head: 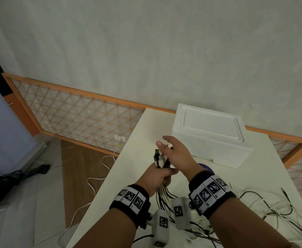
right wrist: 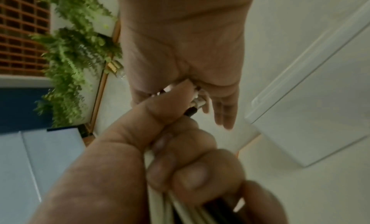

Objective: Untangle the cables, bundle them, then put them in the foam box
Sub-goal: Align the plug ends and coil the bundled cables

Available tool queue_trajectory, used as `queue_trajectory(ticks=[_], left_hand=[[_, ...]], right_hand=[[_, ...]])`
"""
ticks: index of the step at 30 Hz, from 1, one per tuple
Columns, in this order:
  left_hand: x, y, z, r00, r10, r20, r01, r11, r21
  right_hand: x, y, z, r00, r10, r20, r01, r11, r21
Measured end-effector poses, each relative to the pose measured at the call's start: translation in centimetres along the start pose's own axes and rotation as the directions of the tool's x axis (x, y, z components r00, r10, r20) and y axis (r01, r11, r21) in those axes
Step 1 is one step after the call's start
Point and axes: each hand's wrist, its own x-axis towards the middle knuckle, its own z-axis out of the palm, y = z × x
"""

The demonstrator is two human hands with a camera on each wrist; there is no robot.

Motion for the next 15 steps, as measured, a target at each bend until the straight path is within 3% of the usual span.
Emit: queue_trajectory(ticks=[2,4,9,15], left_hand=[[0.1,-0.1,-0.2,1.000,-0.017,-0.002,0.017,0.999,0.042],[0.2,-0.3,-0.5,0.998,-0.062,0.010,0.062,0.997,0.043],[0.0,0.2,-0.5,0.992,-0.106,0.073,0.106,0.994,0.003],[0.8,-0.1,-0.1,0.997,-0.066,0.032,0.061,0.991,0.120]], right_hand=[[0.2,0.0,0.1,0.999,0.030,0.012,-0.030,0.999,0.031],[0.1,-0.1,0.0,0.999,-0.031,0.039,0.031,0.999,0.022],[-0.3,-0.2,0.2,0.986,-0.160,0.055,0.166,0.973,-0.158],[-0.9,0.1,-0.9,0.973,-0.206,0.106,0.215,0.974,-0.078]])
